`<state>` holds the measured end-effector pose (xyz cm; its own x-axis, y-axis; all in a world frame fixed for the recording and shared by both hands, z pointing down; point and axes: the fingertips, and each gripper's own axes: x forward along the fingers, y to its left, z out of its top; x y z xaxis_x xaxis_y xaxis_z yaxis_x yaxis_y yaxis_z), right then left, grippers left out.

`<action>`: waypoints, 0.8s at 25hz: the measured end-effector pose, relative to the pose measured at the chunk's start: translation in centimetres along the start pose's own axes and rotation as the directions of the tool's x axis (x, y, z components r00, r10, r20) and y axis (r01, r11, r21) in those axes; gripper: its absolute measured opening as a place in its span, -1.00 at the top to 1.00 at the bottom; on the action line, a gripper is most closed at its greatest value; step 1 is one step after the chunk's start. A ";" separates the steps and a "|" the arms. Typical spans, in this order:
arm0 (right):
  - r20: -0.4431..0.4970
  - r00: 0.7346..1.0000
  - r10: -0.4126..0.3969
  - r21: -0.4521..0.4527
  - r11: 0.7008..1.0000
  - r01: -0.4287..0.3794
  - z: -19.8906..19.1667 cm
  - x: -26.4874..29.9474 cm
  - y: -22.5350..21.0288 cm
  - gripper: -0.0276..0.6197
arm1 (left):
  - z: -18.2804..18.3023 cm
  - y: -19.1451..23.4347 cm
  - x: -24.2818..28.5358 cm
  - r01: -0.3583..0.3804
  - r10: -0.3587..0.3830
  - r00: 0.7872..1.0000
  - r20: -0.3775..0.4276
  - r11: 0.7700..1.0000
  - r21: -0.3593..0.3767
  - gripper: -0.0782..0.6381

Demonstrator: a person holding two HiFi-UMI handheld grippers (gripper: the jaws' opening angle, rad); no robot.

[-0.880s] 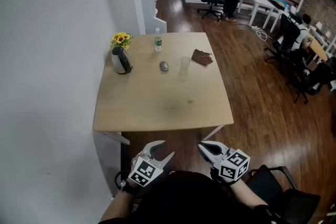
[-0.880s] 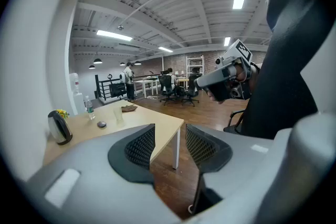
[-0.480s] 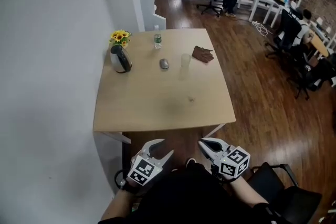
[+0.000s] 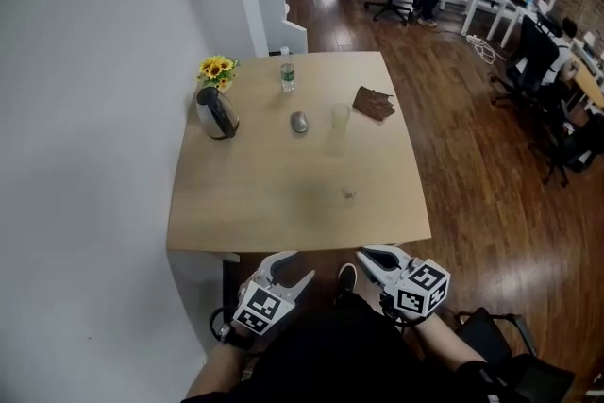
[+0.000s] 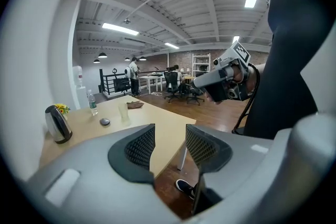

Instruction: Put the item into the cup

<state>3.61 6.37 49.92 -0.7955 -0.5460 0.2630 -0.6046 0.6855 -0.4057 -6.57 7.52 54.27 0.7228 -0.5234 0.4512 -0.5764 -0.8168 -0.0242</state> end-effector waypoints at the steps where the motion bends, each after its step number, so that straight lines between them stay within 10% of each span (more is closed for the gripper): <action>1: -0.003 1.000 0.011 -0.002 1.000 -0.011 0.4 0.5 -0.9 0.88 | 0.3 0.7 0.9 -0.006 0.006 1.000 -0.004 1.000 -0.005 0.28; 20: -0.106 0.982 0.158 -0.030 0.986 -0.162 6.5 7.4 -15.1 0.86 | 4.6 11.5 13.5 -0.096 0.088 0.993 -0.080 0.991 -0.098 0.28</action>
<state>7.12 -11.15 52.32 -0.8810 -0.3767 0.2863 -0.4686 0.7789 -0.4168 -1.69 -10.08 55.95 0.6361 -0.5724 0.5174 -0.6777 -0.7350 0.0200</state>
